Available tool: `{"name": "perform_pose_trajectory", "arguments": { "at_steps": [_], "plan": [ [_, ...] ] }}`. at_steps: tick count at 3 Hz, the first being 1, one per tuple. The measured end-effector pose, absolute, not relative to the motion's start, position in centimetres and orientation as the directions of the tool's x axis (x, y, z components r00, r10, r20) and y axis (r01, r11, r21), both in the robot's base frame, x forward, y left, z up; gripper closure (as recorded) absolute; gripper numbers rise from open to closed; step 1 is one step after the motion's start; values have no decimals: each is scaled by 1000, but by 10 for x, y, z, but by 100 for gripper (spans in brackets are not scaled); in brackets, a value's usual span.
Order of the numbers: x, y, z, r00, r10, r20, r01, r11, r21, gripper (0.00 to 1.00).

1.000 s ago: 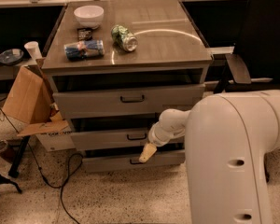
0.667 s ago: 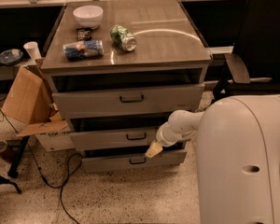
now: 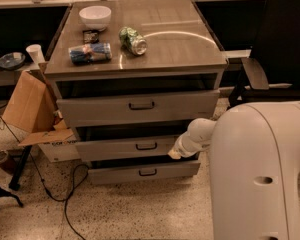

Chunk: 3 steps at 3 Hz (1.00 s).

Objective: Close middle drawer

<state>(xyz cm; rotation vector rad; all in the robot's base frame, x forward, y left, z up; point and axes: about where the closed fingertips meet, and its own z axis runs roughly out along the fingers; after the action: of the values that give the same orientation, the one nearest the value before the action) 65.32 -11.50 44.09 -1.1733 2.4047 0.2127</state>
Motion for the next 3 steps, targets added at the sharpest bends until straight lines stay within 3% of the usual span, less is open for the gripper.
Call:
{"name": "perform_pose_trajectory", "arguments": {
  "at_steps": [1, 2, 3],
  "plan": [
    [666, -112, 437, -565, -690, -453, -756, 653, -52, 89],
    [682, -107, 430, -588, -679, -440, -740, 671, -45, 85],
    [692, -104, 421, -609, -673, -421, -728, 684, -39, 62]
  ]
}}
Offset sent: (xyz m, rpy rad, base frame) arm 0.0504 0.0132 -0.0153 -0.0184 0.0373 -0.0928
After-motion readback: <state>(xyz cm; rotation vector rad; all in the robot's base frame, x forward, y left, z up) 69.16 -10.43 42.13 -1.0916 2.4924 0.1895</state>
